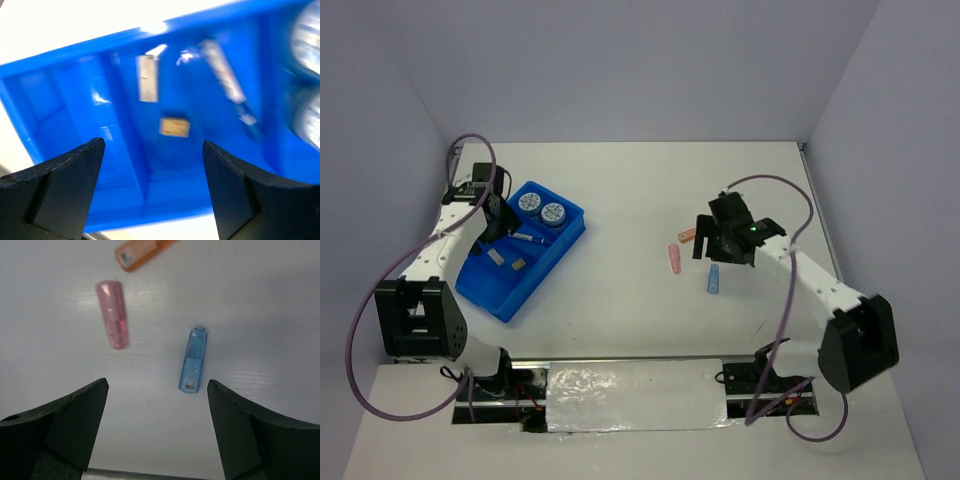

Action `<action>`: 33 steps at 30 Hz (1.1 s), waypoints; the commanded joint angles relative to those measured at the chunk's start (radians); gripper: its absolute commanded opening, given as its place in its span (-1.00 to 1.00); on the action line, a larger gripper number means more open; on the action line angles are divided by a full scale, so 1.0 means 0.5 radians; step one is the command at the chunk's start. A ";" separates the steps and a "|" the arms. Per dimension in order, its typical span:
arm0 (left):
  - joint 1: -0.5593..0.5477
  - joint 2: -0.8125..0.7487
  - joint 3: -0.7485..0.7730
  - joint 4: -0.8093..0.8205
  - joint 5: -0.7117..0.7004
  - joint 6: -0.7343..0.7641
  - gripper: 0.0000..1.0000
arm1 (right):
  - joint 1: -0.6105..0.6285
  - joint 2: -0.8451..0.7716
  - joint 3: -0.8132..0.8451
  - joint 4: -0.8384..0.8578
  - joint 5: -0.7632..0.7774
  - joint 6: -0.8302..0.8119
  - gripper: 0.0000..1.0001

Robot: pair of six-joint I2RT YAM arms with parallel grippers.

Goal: Sort the stationery into containers
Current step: Place the stationery in the storage box, then pick up the stationery from the center of the board.

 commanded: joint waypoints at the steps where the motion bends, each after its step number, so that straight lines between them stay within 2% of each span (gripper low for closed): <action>1: -0.134 -0.109 0.208 0.006 0.187 0.244 0.83 | -0.043 0.194 -0.125 0.028 -0.032 0.054 0.63; 5: -0.245 -0.130 0.368 -0.034 0.370 0.364 0.87 | -0.049 0.460 -0.153 0.160 -0.023 0.073 0.39; 14: -0.245 -0.305 0.433 -0.052 0.607 0.441 0.96 | -0.046 0.801 -0.263 0.268 -0.044 0.128 0.08; 16: -0.245 -0.327 0.417 -0.049 0.690 0.456 0.97 | -0.040 0.796 -0.266 0.277 -0.022 0.128 -0.11; 17: -0.245 -0.333 0.408 -0.022 0.808 0.462 0.97 | -0.037 0.786 -0.263 0.280 -0.029 0.122 -0.37; 18: -0.245 -0.339 0.399 -0.009 0.810 0.456 0.97 | -0.027 0.771 -0.266 0.286 -0.056 0.107 -0.37; 19: -0.263 -0.354 0.378 0.012 0.961 0.444 0.96 | -0.015 0.744 -0.275 0.314 -0.096 0.094 -0.60; 23: -0.404 -0.394 0.270 0.214 1.395 0.254 0.97 | 0.205 0.437 -0.297 0.599 -0.414 -0.016 -0.66; 25: -0.514 -0.403 0.166 0.416 1.636 0.027 0.97 | 0.481 0.284 -0.251 0.730 -0.449 -0.123 -0.66; 27: -0.588 -0.397 0.114 0.515 1.717 -0.226 0.96 | 0.644 0.240 -0.126 0.753 -0.336 -0.151 -0.66; 29: -0.708 -0.382 0.086 0.598 1.724 -0.390 0.96 | 0.739 0.268 -0.003 0.771 -0.396 -0.142 -0.66; 33: -0.824 -0.315 0.147 0.583 1.708 -0.452 0.96 | 0.819 0.320 0.160 0.823 -0.522 -0.130 -0.66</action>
